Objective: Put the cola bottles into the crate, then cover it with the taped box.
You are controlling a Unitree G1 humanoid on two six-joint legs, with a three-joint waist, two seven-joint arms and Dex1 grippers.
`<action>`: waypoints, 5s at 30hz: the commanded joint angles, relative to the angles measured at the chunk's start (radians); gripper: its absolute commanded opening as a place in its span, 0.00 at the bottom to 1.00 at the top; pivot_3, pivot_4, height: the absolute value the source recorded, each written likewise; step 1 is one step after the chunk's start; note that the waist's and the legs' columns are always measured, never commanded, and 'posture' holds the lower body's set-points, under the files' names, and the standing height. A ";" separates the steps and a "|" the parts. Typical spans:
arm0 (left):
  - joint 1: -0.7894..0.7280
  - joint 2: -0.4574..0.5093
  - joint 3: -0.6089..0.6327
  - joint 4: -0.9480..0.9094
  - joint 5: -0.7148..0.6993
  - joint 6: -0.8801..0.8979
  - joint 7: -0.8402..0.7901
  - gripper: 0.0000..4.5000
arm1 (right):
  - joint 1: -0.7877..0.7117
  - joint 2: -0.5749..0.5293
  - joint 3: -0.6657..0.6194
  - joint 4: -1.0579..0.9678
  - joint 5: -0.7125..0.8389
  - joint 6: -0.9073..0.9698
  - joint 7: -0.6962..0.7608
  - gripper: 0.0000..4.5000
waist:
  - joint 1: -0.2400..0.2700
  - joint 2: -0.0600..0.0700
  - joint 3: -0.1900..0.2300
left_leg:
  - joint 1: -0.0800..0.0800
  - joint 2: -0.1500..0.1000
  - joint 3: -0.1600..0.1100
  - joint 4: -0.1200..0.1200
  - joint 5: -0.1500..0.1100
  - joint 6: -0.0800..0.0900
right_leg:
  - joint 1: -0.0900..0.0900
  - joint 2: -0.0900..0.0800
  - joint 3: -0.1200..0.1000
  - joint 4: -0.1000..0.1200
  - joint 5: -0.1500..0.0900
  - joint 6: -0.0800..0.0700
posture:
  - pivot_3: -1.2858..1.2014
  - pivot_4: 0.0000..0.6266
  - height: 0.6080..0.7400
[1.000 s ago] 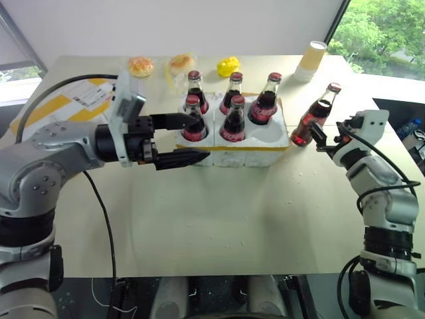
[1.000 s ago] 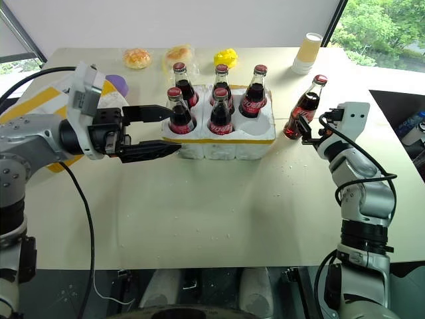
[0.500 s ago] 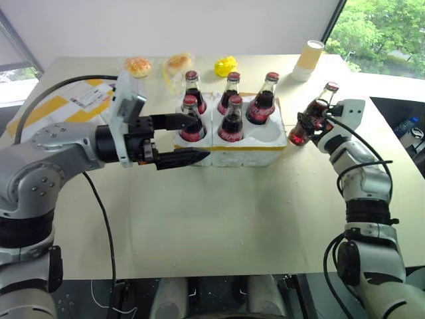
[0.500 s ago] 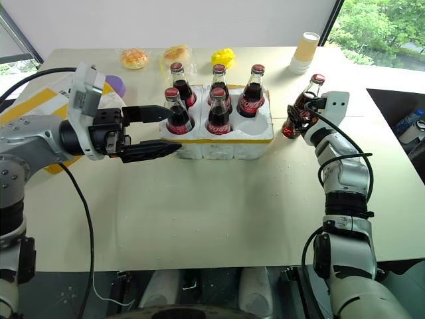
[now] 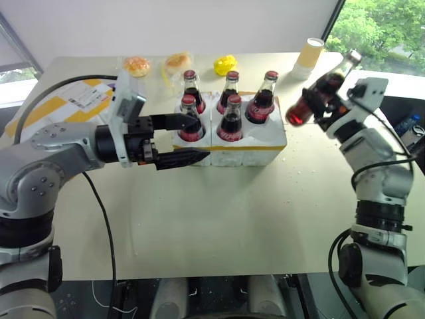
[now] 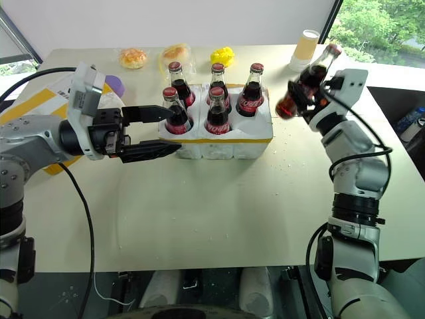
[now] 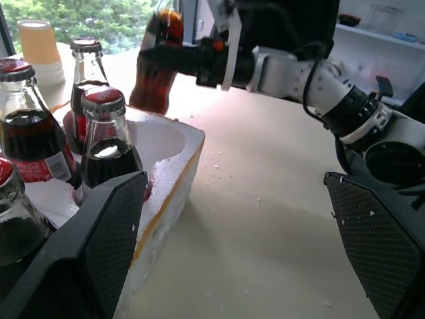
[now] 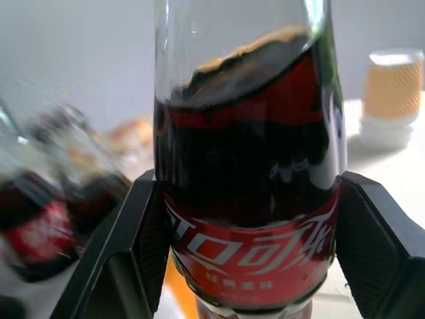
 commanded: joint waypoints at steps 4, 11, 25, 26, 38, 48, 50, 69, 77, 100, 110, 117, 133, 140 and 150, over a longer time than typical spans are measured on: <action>-0.018 0.011 0.019 -0.003 0.001 -0.017 -0.018 1.00 | -0.004 -0.026 0.021 -0.269 0.182 0.148 0.035 0.61 | 0.002 0.000 0.000 | 0.000 0.000 0.000 0.000 0.000 0.000 | 0.000 0.000 0.000 0.000 0.000 0.000 | 0.52 0.24 1.00; -0.019 0.011 0.019 -0.001 0.005 -0.019 -0.020 1.00 | 0.065 -0.048 0.094 -0.303 0.149 0.176 0.066 0.61 | 0.005 -0.001 0.000 | 0.000 -0.001 0.000 0.000 0.000 0.000 | 0.000 -0.001 0.000 0.000 0.000 0.000 | 0.52 0.24 1.00; -0.015 0.012 0.027 -0.014 0.004 -0.021 -0.007 1.00 | 0.068 -0.063 0.255 -0.153 -0.033 0.089 0.185 0.61 | 0.001 -0.001 0.000 | 0.000 0.000 0.000 0.000 0.000 0.000 | 0.000 0.000 0.000 0.000 0.000 0.000 | 0.52 0.24 1.00; -0.015 0.014 0.026 -0.014 0.007 -0.022 -0.006 1.00 | 0.061 -0.060 0.268 -0.130 -0.049 0.085 0.191 0.72 | 0.001 -0.001 0.000 | 0.000 0.000 0.000 0.000 0.000 0.000 | 0.000 0.000 0.000 0.000 0.000 0.000 | 0.52 0.24 1.00; 0.060 0.053 0.155 -0.019 0.044 -0.041 0.105 1.00 | -0.059 -0.146 0.086 -0.093 0.134 0.233 0.292 0.99 | 0.004 -0.001 0.000 | 0.000 0.000 0.000 0.000 0.000 0.000 | 0.000 0.000 0.000 0.000 0.000 0.000 | 0.52 0.24 1.00; 0.555 0.283 0.536 -0.078 0.416 -0.120 0.142 1.00 | -0.207 -0.530 -0.061 -0.006 0.374 0.385 0.651 0.99 | -0.011 -0.001 -0.001 | 0.002 0.000 0.003 -0.003 -0.001 0.000 | -0.002 -0.001 0.002 -0.002 0.000 0.000 | 0.52 0.24 1.00; 0.684 0.285 0.608 -0.054 0.536 -0.171 0.145 1.00 | -0.249 -0.538 -0.042 0.017 0.387 0.400 0.680 0.99 | -0.009 -0.002 -0.001 | 0.002 0.001 0.003 -0.005 -0.001 0.000 | -0.003 -0.001 0.002 -0.002 0.000 -0.001 | 0.52 0.24 1.00; 0.929 0.283 0.442 0.444 1.191 -0.773 0.261 1.00 | -0.234 -0.498 0.095 -0.049 0.322 0.315 0.847 0.99 | 0.005 -0.004 -0.002 | -0.004 0.002 0.005 -0.009 -0.005 0.001 | -0.017 -0.005 0.002 -0.001 0.000 -0.006 | 0.52 0.24 1.00; 0.639 0.301 0.190 0.805 1.299 -1.003 0.396 1.00 | -0.186 -0.574 0.031 -0.127 0.380 0.381 0.833 0.99 | -0.001 -0.005 -0.003 | -0.006 0.004 0.012 -0.009 -0.002 0.000 | -0.019 -0.005 0.003 0.001 0.002 -0.004 | 0.52 0.24 1.00; 0.267 0.281 -0.073 1.214 1.402 -1.190 0.603 0.11 | -0.089 -0.630 -0.025 -0.205 0.405 0.413 0.726 1.00 | 0.003 -0.007 -0.005 | -0.002 0.005 0.020 -0.009 -0.002 0.001 | -0.019 -0.007 0.004 0.003 0.003 -0.005 | 0.52 0.24 1.00; -0.003 0.335 -0.049 1.141 1.332 -1.191 0.491 0.11 | -0.021 -0.677 -0.034 -0.209 0.382 0.414 0.757 1.00 | 0.010 -0.011 -0.005 | -0.003 0.005 0.020 -0.008 -0.002 0.001 | -0.019 -0.006 0.003 0.003 0.003 -0.005 | 0.52 0.24 1.00; -0.393 0.214 -0.108 1.106 1.243 -1.212 0.268 0.11 | 0.009 -0.681 -0.059 -0.225 0.384 0.404 0.747 1.00 | 0.027 -0.016 -0.005 | -0.005 0.002 0.022 -0.005 -0.001 0.002 | -0.016 -0.004 0.003 0.002 0.003 -0.004 | 0.52 0.24 1.00; -0.408 0.062 -0.255 0.715 1.257 -1.229 0.034 0.11 | 0.108 -0.660 -0.142 -0.291 0.420 0.400 0.665 1.00 | 0.021 -0.016 -0.004 | 0.000 0.003 0.020 -0.001 -0.001 0.002 | -0.010 -0.003 0.003 0.002 0.003 -0.004 | 0.52 0.24 1.00; -0.348 0.067 -0.297 0.696 1.358 -1.311 0.074 0.11 | 0.107 -0.659 -0.140 -0.286 0.431 0.392 0.654 1.00 | 0.028 -0.016 -0.004 | -0.002 0.004 0.018 0.003 -0.003 0.005 | -0.009 -0.003 0.003 0.002 0.003 -0.004 | 0.52 0.24 1.00; -0.327 0.051 -0.313 0.641 1.415 -1.332 0.102 0.11 | 0.092 -0.642 -0.113 -0.271 0.425 0.370 0.642 1.00 | 0.026 -0.016 -0.004 | -0.001 0.004 0.014 0.005 -0.004 0.006 | -0.007 -0.003 0.002 0.002 0.003 -0.003 | 0.52 0.24 1.00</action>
